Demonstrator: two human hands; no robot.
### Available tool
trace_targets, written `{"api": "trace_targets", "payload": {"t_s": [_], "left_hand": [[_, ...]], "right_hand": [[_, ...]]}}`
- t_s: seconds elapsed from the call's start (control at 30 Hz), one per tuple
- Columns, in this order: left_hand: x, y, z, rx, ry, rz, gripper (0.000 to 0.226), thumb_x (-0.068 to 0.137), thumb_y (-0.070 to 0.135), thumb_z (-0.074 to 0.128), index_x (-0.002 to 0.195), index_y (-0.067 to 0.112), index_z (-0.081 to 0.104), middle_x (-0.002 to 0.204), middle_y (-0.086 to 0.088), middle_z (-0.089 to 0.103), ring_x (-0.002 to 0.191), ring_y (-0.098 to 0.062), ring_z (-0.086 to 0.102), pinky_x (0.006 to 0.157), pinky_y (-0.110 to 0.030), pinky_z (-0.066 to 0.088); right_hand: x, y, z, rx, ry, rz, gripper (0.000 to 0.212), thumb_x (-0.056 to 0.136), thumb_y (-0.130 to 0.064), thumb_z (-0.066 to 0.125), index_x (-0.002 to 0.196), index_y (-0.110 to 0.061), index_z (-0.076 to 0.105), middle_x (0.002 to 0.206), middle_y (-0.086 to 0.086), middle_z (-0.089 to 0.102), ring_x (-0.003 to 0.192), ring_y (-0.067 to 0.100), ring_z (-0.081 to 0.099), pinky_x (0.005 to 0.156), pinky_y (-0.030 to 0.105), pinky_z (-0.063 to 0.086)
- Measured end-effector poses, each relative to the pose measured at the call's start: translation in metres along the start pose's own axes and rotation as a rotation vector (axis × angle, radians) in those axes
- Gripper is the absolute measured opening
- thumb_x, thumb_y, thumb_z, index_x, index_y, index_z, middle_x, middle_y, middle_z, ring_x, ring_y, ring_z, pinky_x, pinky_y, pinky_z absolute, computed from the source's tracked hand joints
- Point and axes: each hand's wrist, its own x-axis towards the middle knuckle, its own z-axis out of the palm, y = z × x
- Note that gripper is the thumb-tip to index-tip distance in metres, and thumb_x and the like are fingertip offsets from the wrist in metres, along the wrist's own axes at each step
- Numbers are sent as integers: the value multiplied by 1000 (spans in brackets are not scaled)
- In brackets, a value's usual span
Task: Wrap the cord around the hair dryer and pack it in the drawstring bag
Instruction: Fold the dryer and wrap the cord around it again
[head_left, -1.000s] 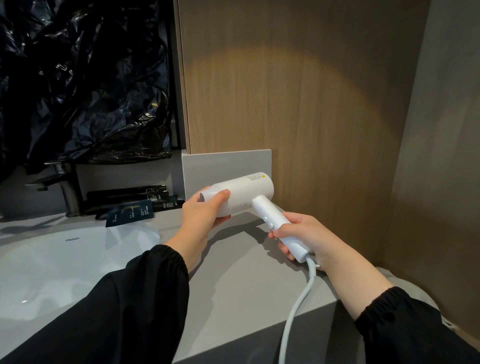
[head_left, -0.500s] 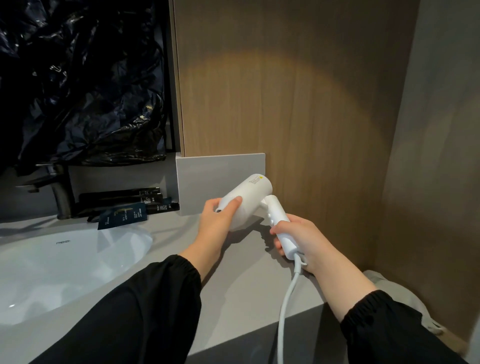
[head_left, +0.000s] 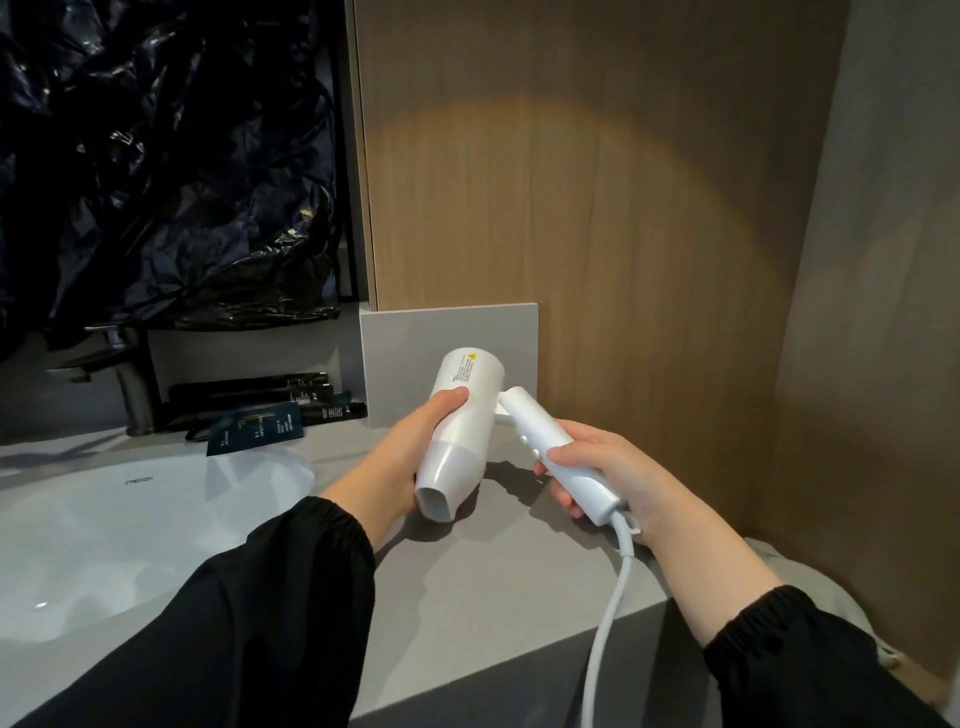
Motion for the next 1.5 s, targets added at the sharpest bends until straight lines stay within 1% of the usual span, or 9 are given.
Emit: {"api": "trace_targets", "payload": {"t_s": [0.2,0.37,0.63,0.77,0.9,1.0,1.27,1.4,1.5], "left_hand": [[1,-6,15,-22,35,61,52,76,46,70,116,15,57,100,-18,66,78,-32,66,65,-36,52],[0,-6,20,-40,79,91,59,70,46,73,116,13,57,98,-18,67,72,-32,66,64,-36,53],[1,-14,49,-79,202,164,48,80,46,67,113,14,56,98,-12,69,76,-29,69,70,-37,56],[3,-15,45,-137,254,164,61,70,53,69,115,15,57,102,-11,69,82,-29,70,75,-41,57],[2,-14,34,-232,349,157,61,70,55,69,116,16,55,104,-11,68,84,-30,69,77,-41,56],[1,-17,36,-264,355,122,63,70,58,67,116,18,54,101,-11,68,81,-30,69,68,-37,54],[-10,-25,44,-259,289,29,52,78,59,63,114,23,51,103,-11,66,83,-32,66,55,-38,50],[-12,-21,35,-238,172,103,63,77,53,69,124,16,51,112,-12,67,91,-30,69,69,-40,55],[-15,-17,31,-149,45,163,40,91,44,56,119,14,54,110,-11,68,96,-25,67,88,-44,53]], "right_hand": [[-3,0,-4,12,74,-13,27,86,-9,61,104,-30,63,85,6,67,72,18,61,63,30,54],[-2,2,-4,18,98,-30,29,86,-8,59,103,-31,65,86,7,68,75,21,59,64,31,53],[2,4,12,163,230,-132,35,86,-9,60,116,-27,65,88,8,66,67,22,57,56,30,48],[-2,4,16,14,222,-78,29,94,-31,55,122,-26,59,93,7,64,71,19,59,52,26,46],[-2,7,27,-211,229,-70,25,96,-45,46,103,-25,60,81,6,57,60,15,53,49,22,44],[-2,8,31,-295,302,-109,22,97,-43,44,91,-28,60,78,2,55,63,14,53,51,22,44],[-4,11,26,-346,288,-138,25,99,-35,42,112,-23,59,72,0,51,57,13,47,53,23,42],[-3,14,17,-330,123,-103,33,92,-24,57,124,-25,50,73,4,55,55,11,49,55,24,45],[-7,14,-1,-45,64,-66,33,88,-6,58,121,-11,54,70,11,56,49,14,48,47,25,42]]}}
